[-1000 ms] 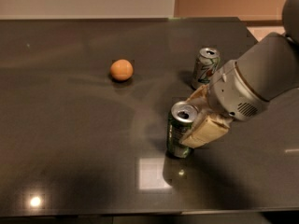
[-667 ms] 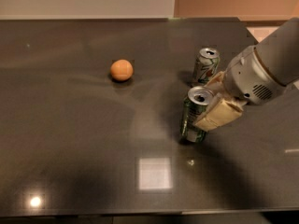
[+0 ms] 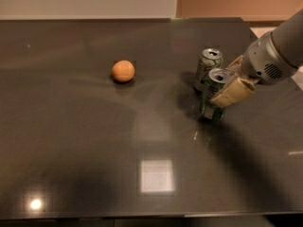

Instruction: Move green can near 7up can

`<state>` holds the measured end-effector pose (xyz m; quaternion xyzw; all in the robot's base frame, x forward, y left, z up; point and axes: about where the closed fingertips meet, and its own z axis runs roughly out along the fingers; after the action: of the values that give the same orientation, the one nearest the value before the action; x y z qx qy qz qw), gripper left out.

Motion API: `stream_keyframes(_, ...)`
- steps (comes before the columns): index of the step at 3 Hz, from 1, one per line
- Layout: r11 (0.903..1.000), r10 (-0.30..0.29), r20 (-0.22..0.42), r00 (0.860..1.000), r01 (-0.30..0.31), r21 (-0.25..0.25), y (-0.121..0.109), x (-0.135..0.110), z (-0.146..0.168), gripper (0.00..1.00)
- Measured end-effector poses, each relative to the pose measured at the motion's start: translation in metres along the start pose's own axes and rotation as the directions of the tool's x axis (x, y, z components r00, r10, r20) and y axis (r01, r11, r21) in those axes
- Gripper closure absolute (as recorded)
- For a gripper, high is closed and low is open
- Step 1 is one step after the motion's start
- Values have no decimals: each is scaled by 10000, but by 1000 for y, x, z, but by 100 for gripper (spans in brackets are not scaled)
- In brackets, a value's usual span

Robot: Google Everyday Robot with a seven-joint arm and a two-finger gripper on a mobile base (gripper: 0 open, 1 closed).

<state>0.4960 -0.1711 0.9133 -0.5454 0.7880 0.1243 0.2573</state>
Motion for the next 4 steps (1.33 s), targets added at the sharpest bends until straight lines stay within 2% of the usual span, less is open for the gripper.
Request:
stream_keyframes(1,9982,503,-47,9987,-501,343,-26,15,3,100)
stream_keyframes(2,9952,859,-13,9963,-857,461,-41,29,4,81)
stream_keyframes(4,9920,1185,241,9927,-1194,413,-59,41,4,35)
